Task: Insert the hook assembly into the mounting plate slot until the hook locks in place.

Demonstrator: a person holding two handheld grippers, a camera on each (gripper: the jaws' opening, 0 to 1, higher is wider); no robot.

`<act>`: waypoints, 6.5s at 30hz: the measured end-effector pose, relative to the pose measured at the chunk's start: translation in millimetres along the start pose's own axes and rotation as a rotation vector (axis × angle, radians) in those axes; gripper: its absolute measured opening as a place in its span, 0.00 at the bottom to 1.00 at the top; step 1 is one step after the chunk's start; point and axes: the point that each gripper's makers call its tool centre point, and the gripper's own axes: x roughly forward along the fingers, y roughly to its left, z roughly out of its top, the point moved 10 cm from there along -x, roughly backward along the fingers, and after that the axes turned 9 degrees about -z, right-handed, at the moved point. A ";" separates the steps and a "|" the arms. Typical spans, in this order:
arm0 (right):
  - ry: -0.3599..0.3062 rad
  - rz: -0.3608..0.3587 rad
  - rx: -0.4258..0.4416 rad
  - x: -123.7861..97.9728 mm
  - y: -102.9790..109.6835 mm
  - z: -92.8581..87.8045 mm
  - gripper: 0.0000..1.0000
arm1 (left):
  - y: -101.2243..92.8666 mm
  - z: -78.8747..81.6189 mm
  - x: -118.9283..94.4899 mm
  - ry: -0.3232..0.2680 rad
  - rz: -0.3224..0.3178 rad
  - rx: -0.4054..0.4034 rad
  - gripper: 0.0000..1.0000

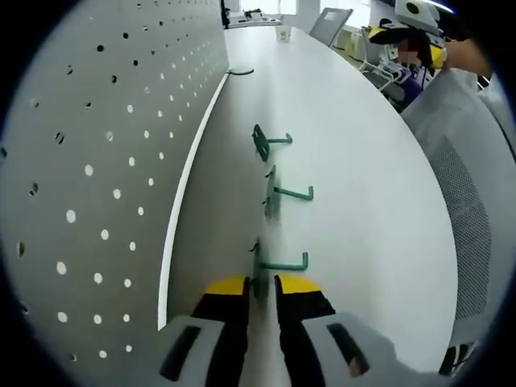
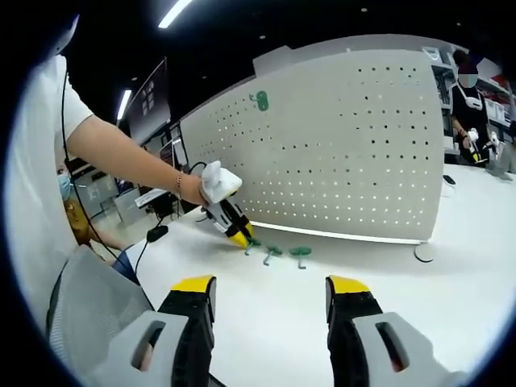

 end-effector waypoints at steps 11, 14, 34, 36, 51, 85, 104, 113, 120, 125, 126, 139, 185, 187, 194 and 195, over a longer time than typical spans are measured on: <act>-0.003 -0.001 0.012 -2.2 -0.8 0.7 0.53 | 0.6 0.4 0.7 0.012 0.018 0.004 0.04; -0.003 -0.001 0.013 -2.3 -1.4 -0.3 0.53 | -0.2 0.6 0.6 0.014 0.021 0.007 0.04; -0.029 -0.006 0.044 -4.9 -3.1 2.2 0.53 | 2.0 5.1 -17.3 -0.156 0.060 -0.063 0.03; -0.031 -0.005 0.044 -4.5 -2.7 1.9 0.53 | 0.3 5.6 -21.2 -0.167 0.070 -0.073 0.03; -0.054 0.008 0.056 -2.2 1.2 5.1 0.53 | -18.9 6.5 -48.3 -0.339 0.189 -0.066 0.03; -0.076 0.020 0.051 -3.7 3.4 7.6 0.54 | -74.8 25.5 -84.7 -0.593 0.317 -0.054 0.03; -0.081 0.046 0.043 0.8 7.5 12.3 0.54 | -111.0 22.9 -98.8 -0.763 0.422 -0.138 0.03; -0.082 0.056 0.034 1.7 9.3 13.7 0.54 | -131.1 22.2 -104.0 -0.841 0.474 -0.173 0.03; -0.090 0.058 0.039 3.2 9.6 14.4 0.54 | -143.7 13.2 -104.4 -0.900 0.511 -0.218 0.03; -0.088 0.061 0.039 3.4 9.7 14.8 0.54 | -151.3 13.8 -110.1 -0.971 0.540 -0.232 0.03; -0.088 0.061 0.037 3.5 9.6 15.0 0.54 | -153.5 14.3 -110.4 -0.974 0.546 -0.227 0.03; -0.089 0.066 0.033 4.2 11.0 16.9 0.54 | -168.7 22.9 -106.4 -1.027 0.550 -0.238 0.03; -0.335 0.285 0.140 65.1 77.6 74.9 0.43 | -171.4 53.6 -104.0 -1.070 0.555 -0.280 0.03; -0.349 0.284 0.135 67.5 80.0 77.7 0.41 | -172.2 55.7 -103.9 -1.071 0.555 -0.281 0.03; -0.363 0.281 0.157 74.8 86.1 83.1 0.32 | -173.0 59.0 -102.1 -1.068 0.562 -0.279 0.03; -0.363 0.281 0.165 75.8 86.5 83.4 0.31 | -173.2 59.5 -102.1 -1.070 0.563 -0.280 0.03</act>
